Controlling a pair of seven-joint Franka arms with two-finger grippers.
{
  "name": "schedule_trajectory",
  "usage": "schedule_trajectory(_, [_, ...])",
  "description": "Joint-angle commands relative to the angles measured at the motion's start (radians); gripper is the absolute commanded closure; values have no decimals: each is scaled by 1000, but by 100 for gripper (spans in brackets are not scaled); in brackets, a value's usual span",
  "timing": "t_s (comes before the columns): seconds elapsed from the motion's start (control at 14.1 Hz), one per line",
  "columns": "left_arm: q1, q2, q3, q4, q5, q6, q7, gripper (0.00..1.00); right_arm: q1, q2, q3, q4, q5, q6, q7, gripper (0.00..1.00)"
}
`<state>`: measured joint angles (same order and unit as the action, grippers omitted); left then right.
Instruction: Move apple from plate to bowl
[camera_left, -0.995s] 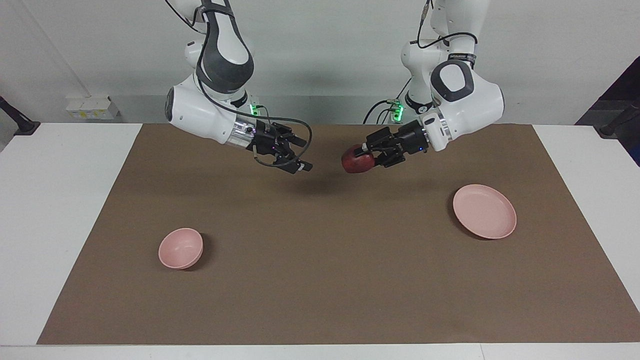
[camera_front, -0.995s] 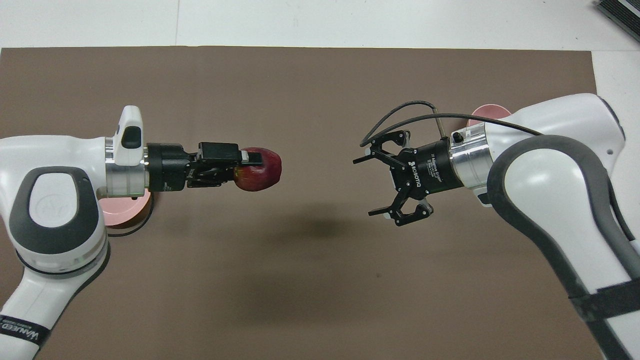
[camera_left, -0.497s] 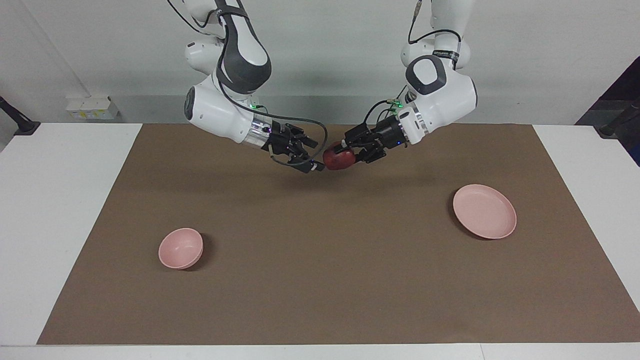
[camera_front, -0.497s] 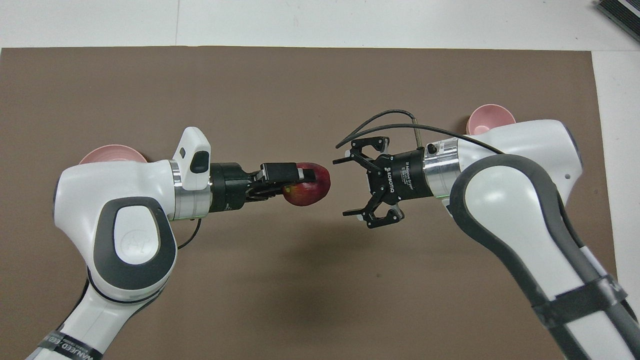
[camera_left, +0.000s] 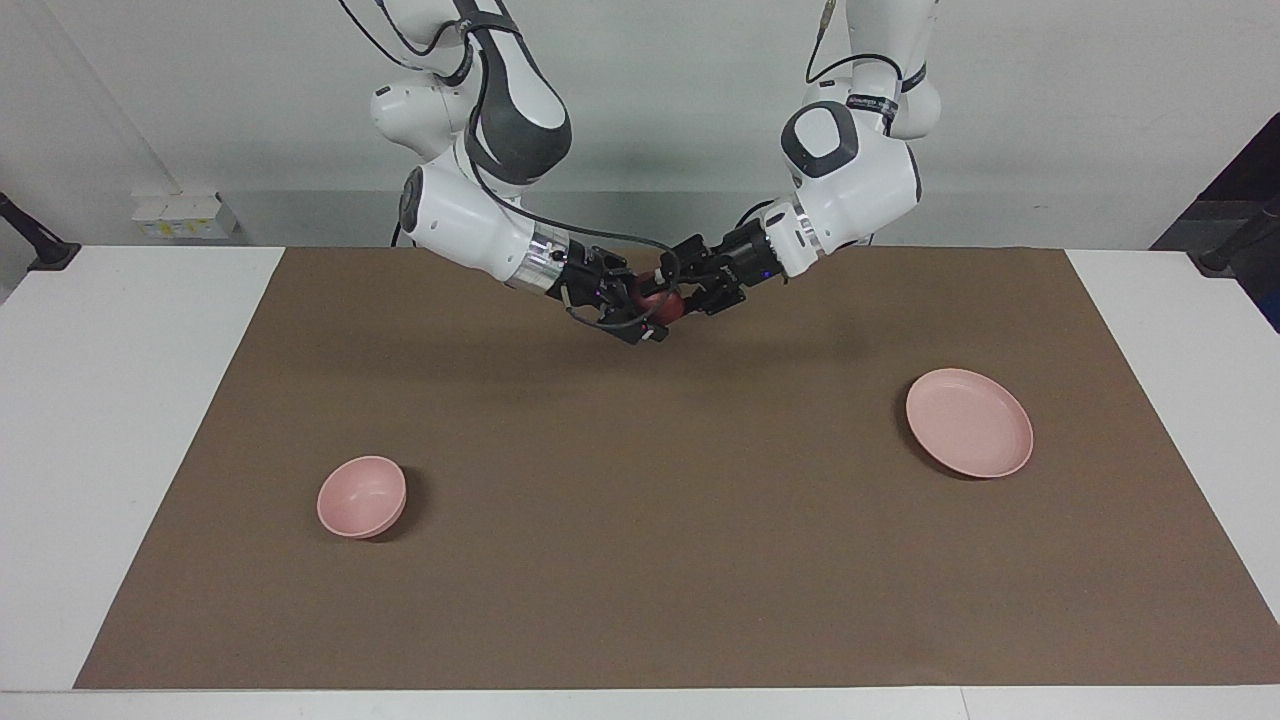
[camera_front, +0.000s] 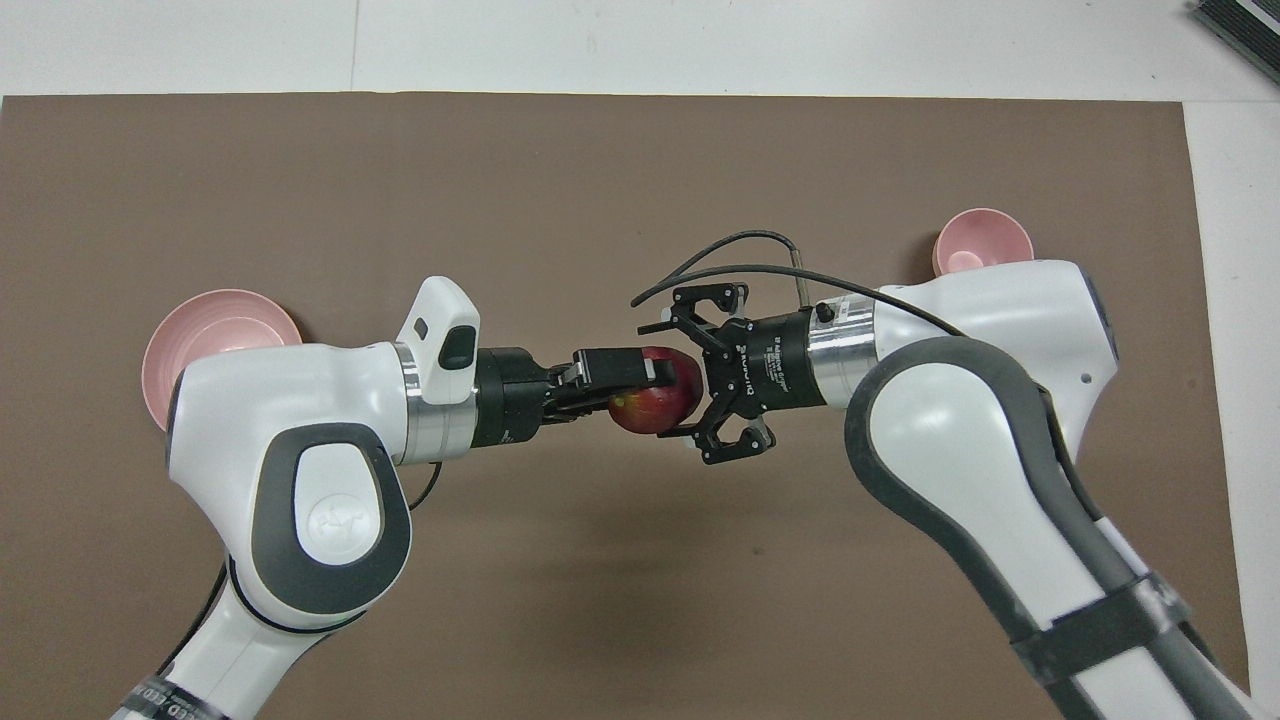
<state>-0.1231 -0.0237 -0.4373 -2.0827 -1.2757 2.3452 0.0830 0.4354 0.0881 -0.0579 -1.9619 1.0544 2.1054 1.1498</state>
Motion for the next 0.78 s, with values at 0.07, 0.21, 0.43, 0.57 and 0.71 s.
schedule_trajectory(0.07, [-10, -33, -9, -26, -22, 14, -29, 100, -7, -14, 0, -14, 24, 15, -63, 100])
schedule_trajectory(0.21, [-9, -32, -9, -26, -21, 11, -32, 100, -10, -14, 0, -9, 24, -2, -67, 100])
schedule_trajectory(0.43, [-7, -32, -9, -26, -21, 3, -35, 100, -11, -13, 0, -8, 24, -2, -65, 100])
schedule_trajectory(0.57, [-9, -32, -8, -25, -14, 2, -51, 73, -12, -13, 0, -8, 24, -2, -64, 100])
schedule_trajectory(0.71, [-9, -27, -5, -20, -4, 3, -58, 23, -14, -13, 0, -6, 24, -2, -71, 100])
